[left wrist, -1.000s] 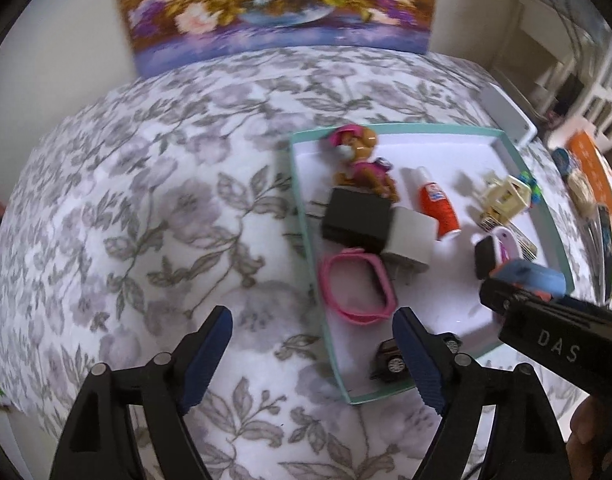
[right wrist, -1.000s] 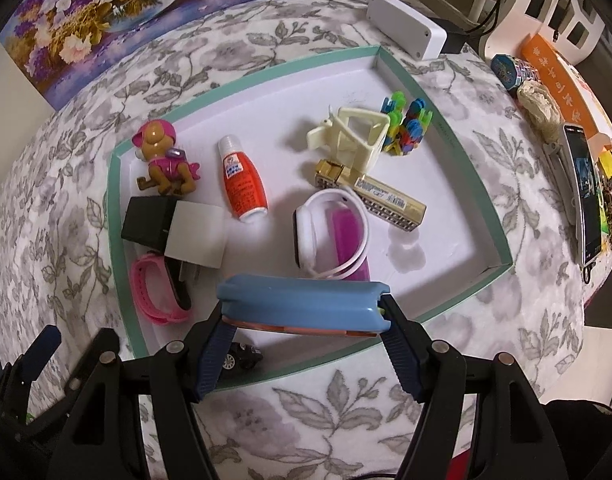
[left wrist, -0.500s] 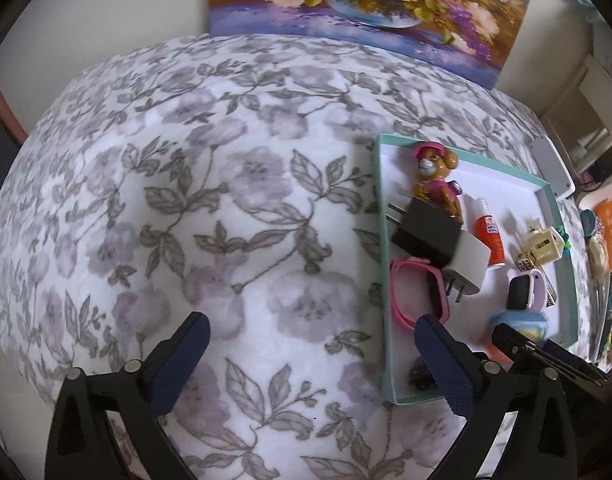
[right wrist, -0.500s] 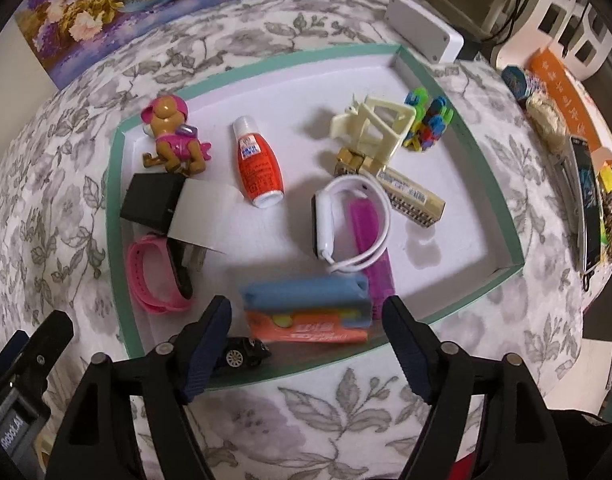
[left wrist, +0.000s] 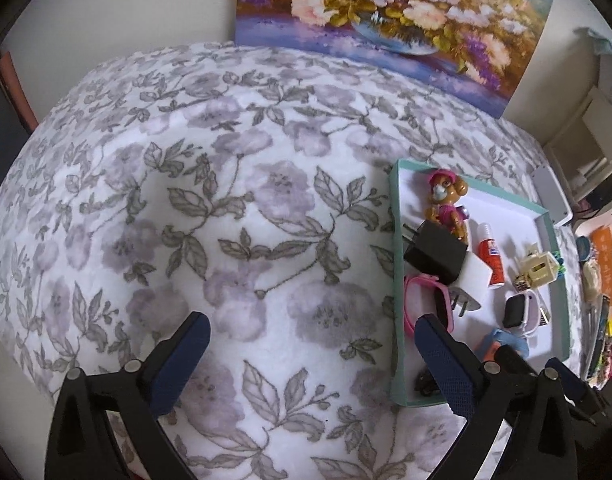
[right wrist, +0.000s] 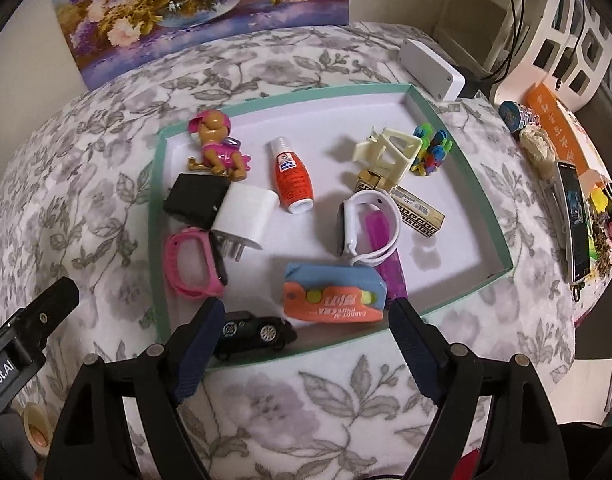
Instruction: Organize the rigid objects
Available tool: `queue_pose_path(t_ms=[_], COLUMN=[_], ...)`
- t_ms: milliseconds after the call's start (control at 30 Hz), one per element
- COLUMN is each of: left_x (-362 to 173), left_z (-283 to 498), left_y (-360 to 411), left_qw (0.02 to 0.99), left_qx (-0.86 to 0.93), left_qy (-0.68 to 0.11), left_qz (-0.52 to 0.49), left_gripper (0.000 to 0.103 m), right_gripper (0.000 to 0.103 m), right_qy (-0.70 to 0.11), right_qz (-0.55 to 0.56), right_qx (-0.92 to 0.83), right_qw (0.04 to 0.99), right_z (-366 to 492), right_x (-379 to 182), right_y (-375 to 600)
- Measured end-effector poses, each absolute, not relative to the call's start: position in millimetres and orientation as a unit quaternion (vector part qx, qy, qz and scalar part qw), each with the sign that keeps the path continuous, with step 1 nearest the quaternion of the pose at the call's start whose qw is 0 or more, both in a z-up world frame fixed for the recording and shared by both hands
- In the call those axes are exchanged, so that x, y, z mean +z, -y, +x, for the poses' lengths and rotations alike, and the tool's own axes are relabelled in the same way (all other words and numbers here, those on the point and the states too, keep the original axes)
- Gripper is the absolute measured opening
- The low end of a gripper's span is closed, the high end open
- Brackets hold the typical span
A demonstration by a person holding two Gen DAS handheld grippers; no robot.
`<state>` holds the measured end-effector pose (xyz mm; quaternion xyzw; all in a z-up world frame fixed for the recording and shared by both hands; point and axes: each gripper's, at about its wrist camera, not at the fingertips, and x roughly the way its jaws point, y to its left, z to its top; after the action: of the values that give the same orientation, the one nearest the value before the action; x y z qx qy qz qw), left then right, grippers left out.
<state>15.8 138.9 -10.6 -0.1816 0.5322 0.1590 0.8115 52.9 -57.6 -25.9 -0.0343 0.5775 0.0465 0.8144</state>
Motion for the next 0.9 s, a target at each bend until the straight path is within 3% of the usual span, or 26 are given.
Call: queue_pose_path(t_ms=[900], left_x=[11.5], left_z=[-18.1], left_y=[-146.4], left_qw=[0.821], left_qx=[0.171], left_qy=[-0.517], left_qz=[-0.172], left_gripper=[0.103], right_gripper=[0.085], right_qy=[-0.55], right_qz=[-0.046], right_qx=[0.056], right_qw=[0.832], right_z=[36.1], right_x=[-7.2], right_y=[50.9])
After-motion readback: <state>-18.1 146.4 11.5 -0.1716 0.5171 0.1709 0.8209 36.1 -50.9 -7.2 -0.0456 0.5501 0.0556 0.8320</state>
